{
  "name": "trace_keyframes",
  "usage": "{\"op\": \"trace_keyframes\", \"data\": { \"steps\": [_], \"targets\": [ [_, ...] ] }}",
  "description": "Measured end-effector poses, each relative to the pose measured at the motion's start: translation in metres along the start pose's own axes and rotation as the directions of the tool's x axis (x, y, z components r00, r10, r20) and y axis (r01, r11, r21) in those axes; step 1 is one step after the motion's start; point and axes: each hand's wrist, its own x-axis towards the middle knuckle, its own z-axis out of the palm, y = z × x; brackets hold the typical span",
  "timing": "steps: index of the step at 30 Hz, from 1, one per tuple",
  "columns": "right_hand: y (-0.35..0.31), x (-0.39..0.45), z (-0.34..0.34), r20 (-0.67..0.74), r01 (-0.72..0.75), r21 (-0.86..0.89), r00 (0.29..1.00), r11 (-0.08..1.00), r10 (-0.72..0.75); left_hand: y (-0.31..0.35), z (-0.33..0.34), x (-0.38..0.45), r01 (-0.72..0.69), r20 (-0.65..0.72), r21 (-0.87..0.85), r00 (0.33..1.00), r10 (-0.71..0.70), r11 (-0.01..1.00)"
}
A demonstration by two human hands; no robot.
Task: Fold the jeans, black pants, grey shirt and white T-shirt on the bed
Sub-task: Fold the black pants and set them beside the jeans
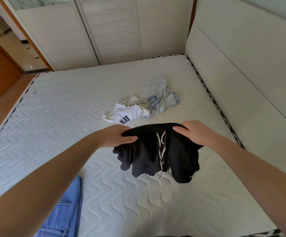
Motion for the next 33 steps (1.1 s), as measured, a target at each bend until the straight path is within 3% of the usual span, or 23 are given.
{"op": "trace_keyframes", "data": {
  "steps": [3, 5, 9, 14, 16, 18, 21, 24, 26, 29, 33],
  "targets": [
    [-0.015, -0.007, 0.007, -0.036, -0.072, 0.225, 0.996, 0.972, 0.082, 0.011, 0.02, -0.005, 0.025, -0.117, -0.399, 0.99, -0.078, 0.916],
    [-0.026, -0.009, 0.014, -0.088, -0.11, 0.359, 0.985, 0.927, 0.151, 0.021, 0.037, -0.004, 0.01, -0.223, -0.506, 0.964, -0.142, 0.863],
    [-0.051, -0.014, 0.027, -0.153, -0.14, 0.503, 0.957, 0.853, 0.248, 0.043, 0.074, 0.003, 0.004, -0.385, -0.371, 0.909, -0.158, 0.929],
    [-0.076, -0.025, 0.037, -0.237, -0.109, 0.363, 0.95, 0.925, 0.204, 0.058, 0.101, 0.006, 0.074, -0.465, -0.149, 0.875, -0.136, 0.986],
    [-0.081, -0.03, 0.038, -0.184, -0.102, 0.366, 0.967, 0.925, 0.179, 0.058, 0.102, 0.003, 0.062, -0.421, -0.213, 0.895, -0.148, 0.975],
    [-0.084, -0.035, 0.039, -0.059, -0.132, 0.49, 0.981, 0.861, 0.184, 0.057, 0.102, -0.001, 0.029, -0.368, -0.281, 0.92, -0.135, 0.959],
    [-0.084, -0.038, 0.035, 0.178, -0.274, 0.708, 0.961, 0.651, 0.211, 0.054, 0.099, -0.007, -0.007, -0.339, -0.306, 0.935, -0.101, 0.952],
    [-0.076, -0.036, 0.029, 0.371, -0.357, 0.859, 0.928, 0.366, 0.034, 0.057, 0.097, -0.011, -0.036, -0.291, -0.419, 0.952, -0.097, 0.907],
    [-0.073, -0.037, 0.024, 0.412, -0.382, 0.882, 0.909, 0.277, -0.057, 0.06, 0.096, -0.011, -0.008, -0.291, -0.398, 0.949, -0.118, 0.917],
    [-0.065, -0.036, 0.023, 0.419, -0.383, 0.891, 0.901, 0.243, -0.116, 0.058, 0.094, -0.007, 0.043, -0.295, -0.315, 0.945, -0.141, 0.948],
    [-0.056, -0.033, 0.032, 0.448, -0.425, 0.864, 0.894, 0.271, -0.028, 0.049, 0.087, -0.006, 0.101, -0.208, -0.192, 0.968, -0.141, 0.976]
  ]
}}
